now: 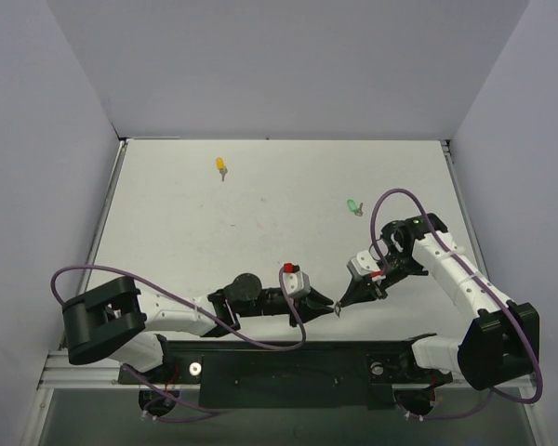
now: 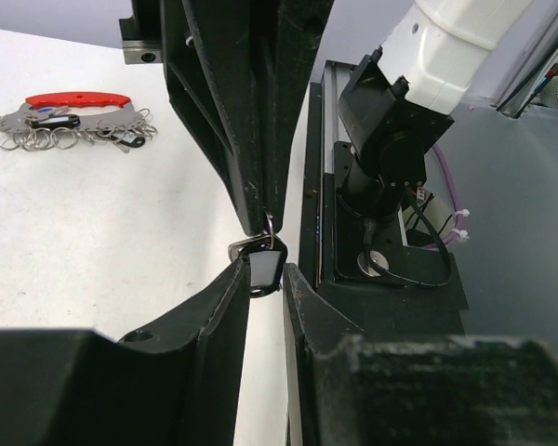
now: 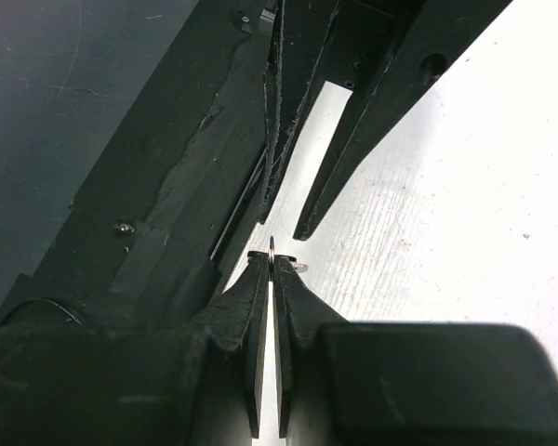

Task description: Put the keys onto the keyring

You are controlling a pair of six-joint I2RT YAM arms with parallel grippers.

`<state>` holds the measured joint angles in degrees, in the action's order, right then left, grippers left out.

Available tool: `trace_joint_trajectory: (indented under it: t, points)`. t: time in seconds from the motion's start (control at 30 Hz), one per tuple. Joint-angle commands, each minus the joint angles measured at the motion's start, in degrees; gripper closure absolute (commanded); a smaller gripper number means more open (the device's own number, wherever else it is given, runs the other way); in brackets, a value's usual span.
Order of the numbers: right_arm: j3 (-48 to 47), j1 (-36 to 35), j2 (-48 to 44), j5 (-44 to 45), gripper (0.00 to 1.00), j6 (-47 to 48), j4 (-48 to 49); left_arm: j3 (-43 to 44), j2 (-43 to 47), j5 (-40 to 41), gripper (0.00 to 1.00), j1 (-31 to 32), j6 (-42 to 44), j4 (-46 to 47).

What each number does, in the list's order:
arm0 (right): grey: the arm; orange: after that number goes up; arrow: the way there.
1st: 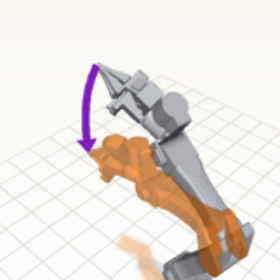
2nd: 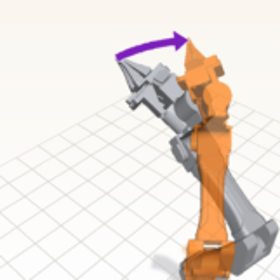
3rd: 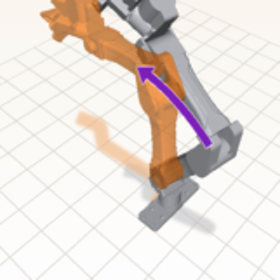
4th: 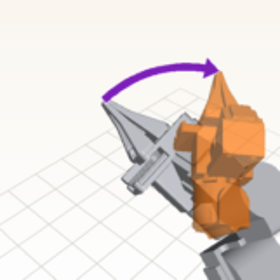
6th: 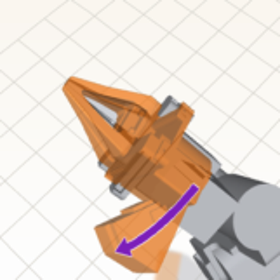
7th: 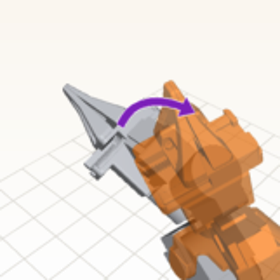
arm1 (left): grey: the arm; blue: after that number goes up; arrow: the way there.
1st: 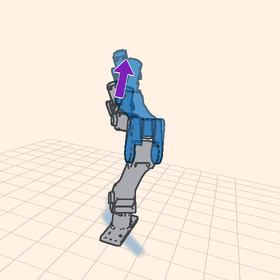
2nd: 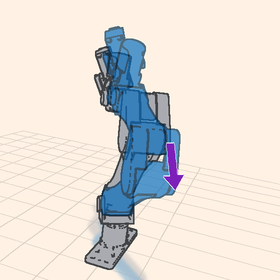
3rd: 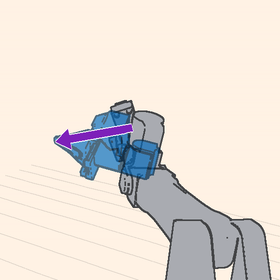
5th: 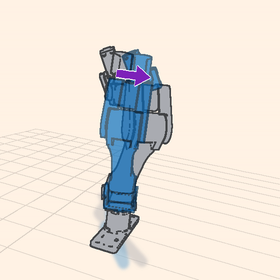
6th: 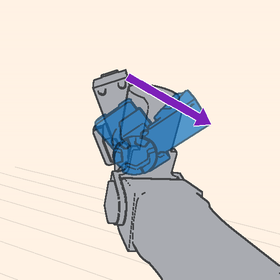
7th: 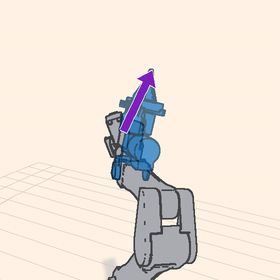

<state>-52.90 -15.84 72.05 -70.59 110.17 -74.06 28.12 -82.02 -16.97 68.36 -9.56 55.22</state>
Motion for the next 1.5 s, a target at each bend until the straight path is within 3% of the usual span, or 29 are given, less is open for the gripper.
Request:
trace_joint_trajectory:
  t: [0.0, 1.0, 1.33, 1.47]
  points:
    - [0.87, 0.28, -0.77, -2.71, 1.00, 5.31, -4.69, -0.17, -0.07, -1.92, 0.70, 0.72, 1.56, 4.54]
    - [1.31, 0.28, -0.69, -1.92, 1.00, 6.64, -5.04, 0.36, 0.37, 9.68, 0.73, 3.98, 6.75, 2.52]
    - [1.40, 0.28, -1.30, 1.59, 1.00, 6.46, -3.90, -0.96, 1.68, 10.11, 0.73, 3.98, 7.89, 2.79]
    - [0.09, 1.50, -2.00, 5.81, 1.00, 1.38, -2.84, -2.01, 4.22, 13.36, 0.73, 3.89, 9.03, 0.86]
